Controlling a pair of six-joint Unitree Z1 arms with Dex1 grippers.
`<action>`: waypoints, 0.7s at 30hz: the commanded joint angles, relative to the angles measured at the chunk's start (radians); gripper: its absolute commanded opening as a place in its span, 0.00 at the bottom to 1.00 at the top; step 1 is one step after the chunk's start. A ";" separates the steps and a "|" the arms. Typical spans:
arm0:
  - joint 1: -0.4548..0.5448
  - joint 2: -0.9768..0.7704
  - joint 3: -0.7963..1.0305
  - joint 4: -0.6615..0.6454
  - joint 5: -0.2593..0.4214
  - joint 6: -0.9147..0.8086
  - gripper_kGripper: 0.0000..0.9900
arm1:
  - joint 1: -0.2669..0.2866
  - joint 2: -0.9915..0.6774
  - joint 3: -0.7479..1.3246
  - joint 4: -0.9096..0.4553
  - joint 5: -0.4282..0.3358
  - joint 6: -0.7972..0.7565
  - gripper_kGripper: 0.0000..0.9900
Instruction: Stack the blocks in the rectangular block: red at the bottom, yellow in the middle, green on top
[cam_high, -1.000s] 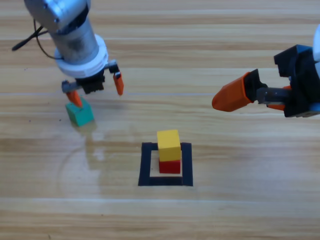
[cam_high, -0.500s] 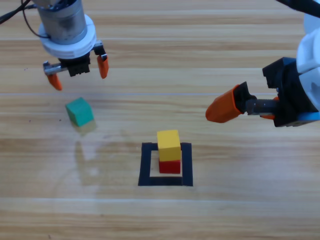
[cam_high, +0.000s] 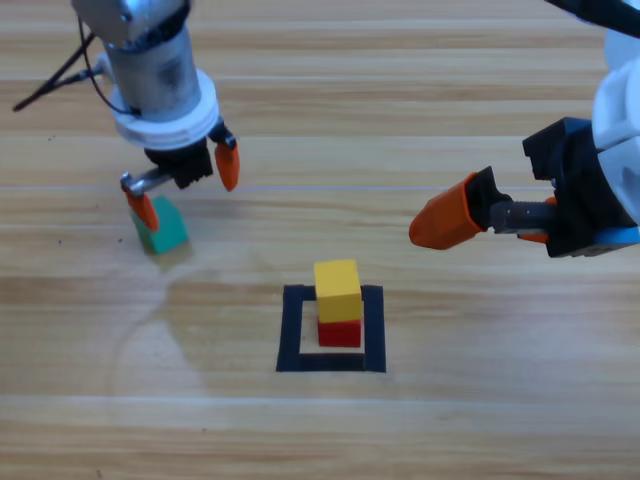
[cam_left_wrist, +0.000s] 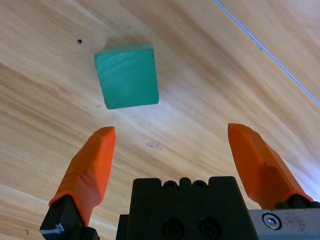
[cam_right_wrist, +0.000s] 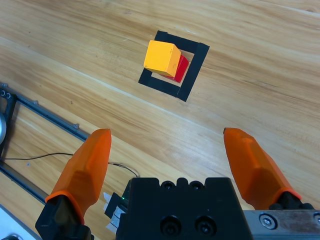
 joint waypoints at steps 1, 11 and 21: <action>0.048 0.066 -0.010 0.005 -0.011 0.003 0.97 | -0.030 0.035 0.016 -0.014 0.007 -0.008 1.00; 0.103 0.101 -0.025 0.002 -0.020 0.062 0.94 | -0.030 0.038 0.014 -0.014 0.008 -0.008 1.00; 0.123 0.150 -0.028 -0.011 -0.029 0.103 0.94 | -0.030 0.042 0.014 -0.014 0.008 -0.008 1.00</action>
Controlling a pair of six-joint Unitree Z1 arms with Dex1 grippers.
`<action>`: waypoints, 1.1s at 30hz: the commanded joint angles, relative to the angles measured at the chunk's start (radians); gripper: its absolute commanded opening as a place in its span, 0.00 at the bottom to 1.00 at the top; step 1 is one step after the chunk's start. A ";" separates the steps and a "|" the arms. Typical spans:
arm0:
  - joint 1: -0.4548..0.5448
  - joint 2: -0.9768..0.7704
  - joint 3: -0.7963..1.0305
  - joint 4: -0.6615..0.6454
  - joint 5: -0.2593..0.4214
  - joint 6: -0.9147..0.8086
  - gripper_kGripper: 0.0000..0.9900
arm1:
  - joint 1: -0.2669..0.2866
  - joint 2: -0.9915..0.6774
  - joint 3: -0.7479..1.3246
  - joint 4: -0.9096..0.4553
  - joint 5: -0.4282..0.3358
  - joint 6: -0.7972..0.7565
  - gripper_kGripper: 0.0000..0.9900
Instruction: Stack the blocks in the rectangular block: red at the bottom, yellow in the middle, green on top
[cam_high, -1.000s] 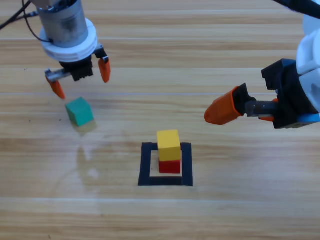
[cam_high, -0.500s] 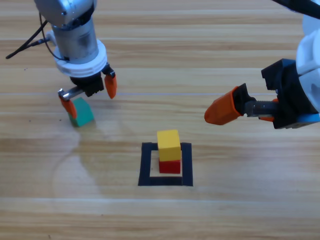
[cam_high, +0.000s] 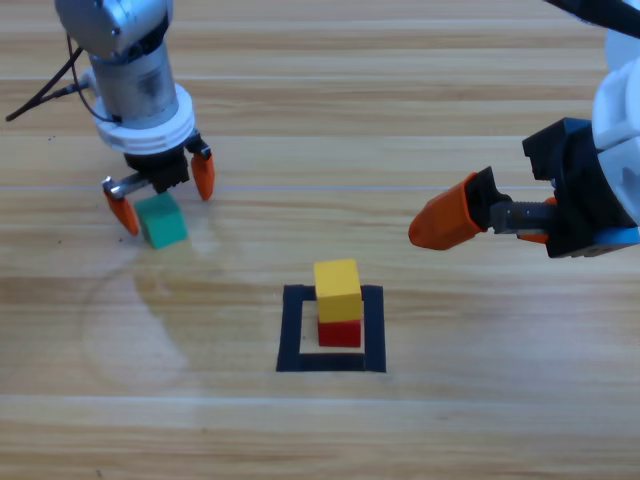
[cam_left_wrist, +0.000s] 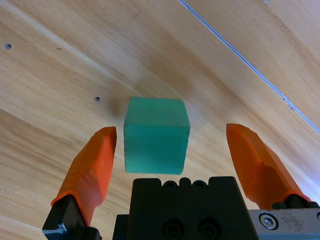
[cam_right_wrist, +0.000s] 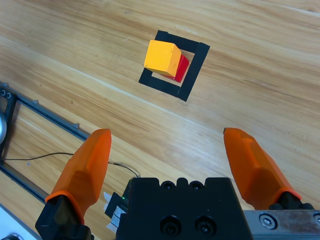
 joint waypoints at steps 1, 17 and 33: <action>0.023 0.068 0.011 -0.012 -0.011 0.019 0.94 | -0.030 0.042 0.014 -0.014 0.007 -0.008 1.00; 0.022 0.054 0.015 0.005 -0.021 0.195 0.25 | -0.033 0.042 0.016 -0.013 0.005 -0.009 1.00; -0.366 -0.154 -0.414 0.322 -0.038 0.796 0.07 | -0.034 0.038 0.019 -0.011 0.007 -0.008 1.00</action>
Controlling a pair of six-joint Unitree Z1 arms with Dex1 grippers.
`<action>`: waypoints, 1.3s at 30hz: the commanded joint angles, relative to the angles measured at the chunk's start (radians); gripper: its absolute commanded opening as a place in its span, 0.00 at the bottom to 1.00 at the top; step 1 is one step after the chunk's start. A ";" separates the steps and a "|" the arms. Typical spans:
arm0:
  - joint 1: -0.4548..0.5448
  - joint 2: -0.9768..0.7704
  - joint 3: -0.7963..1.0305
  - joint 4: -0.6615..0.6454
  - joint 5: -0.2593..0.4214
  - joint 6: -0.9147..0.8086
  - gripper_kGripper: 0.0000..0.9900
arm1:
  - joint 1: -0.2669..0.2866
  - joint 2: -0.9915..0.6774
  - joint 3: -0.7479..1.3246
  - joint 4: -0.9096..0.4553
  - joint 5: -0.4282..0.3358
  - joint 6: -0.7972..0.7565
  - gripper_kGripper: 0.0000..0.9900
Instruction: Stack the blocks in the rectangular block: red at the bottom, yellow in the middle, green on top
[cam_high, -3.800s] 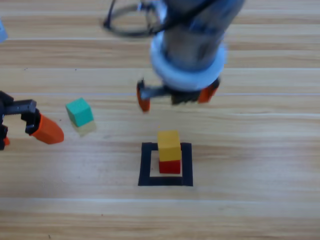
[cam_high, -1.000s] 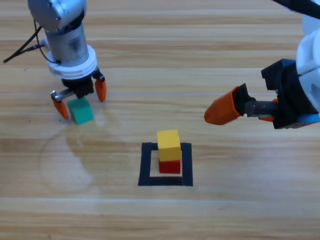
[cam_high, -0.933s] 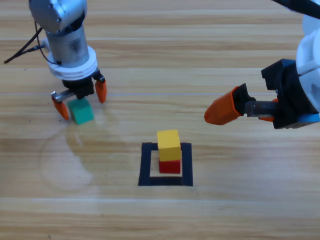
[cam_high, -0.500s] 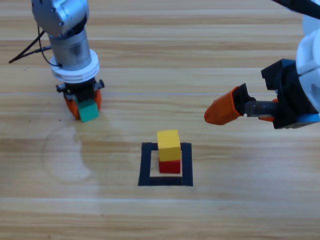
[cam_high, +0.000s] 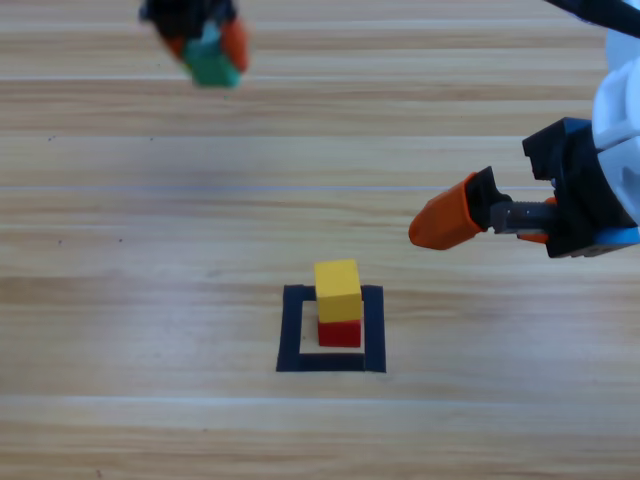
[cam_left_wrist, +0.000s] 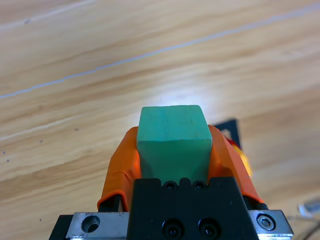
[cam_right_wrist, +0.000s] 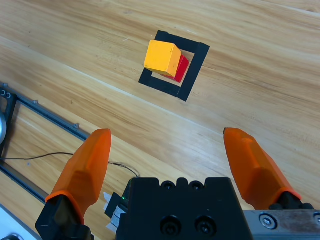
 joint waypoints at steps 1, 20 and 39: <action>-0.246 0.001 0.073 0.017 -0.007 0.032 0.07 | -0.034 0.037 0.019 -0.011 0.007 -0.008 1.00; -0.375 0.078 0.137 0.027 0.009 -0.523 0.10 | -0.046 0.022 0.040 -0.002 0.007 -0.003 1.00; -0.377 0.164 0.126 0.043 0.075 -0.738 0.10 | -0.091 -0.019 0.106 -0.008 0.028 0.002 1.00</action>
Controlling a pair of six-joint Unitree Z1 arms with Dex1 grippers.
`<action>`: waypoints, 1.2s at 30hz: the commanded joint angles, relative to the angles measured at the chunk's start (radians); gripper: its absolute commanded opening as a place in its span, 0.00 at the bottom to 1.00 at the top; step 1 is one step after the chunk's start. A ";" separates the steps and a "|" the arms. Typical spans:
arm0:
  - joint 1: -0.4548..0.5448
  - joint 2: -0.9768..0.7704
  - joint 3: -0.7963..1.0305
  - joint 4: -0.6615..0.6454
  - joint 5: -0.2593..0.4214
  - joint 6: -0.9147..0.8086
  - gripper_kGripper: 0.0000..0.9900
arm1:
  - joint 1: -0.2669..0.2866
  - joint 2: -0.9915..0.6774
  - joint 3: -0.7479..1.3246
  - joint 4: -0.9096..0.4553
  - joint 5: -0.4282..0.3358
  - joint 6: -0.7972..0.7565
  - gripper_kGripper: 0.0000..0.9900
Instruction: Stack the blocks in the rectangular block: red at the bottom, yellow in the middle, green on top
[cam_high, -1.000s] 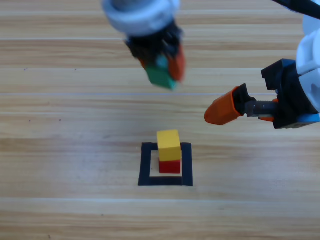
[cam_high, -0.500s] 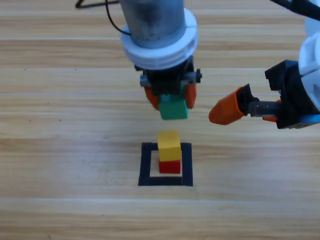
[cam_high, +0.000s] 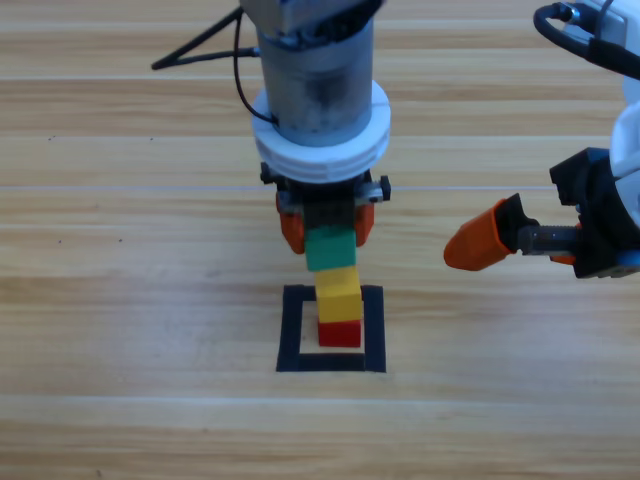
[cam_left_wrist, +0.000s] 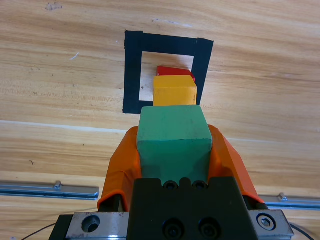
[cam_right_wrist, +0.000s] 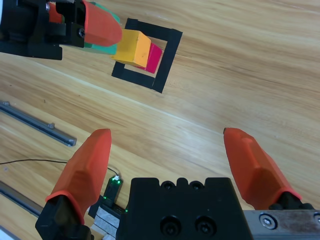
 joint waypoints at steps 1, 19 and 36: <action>-0.016 0.073 -0.019 0.006 0.012 -0.010 0.10 | -0.038 -0.019 0.041 -0.010 0.019 0.001 1.00; -0.017 0.108 -0.045 0.006 0.013 -0.002 0.10 | -0.038 -0.014 0.041 -0.014 0.019 0.001 1.00; -0.017 0.111 -0.027 0.006 0.009 -0.001 0.10 | -0.038 -0.009 0.041 -0.017 0.019 0.001 1.00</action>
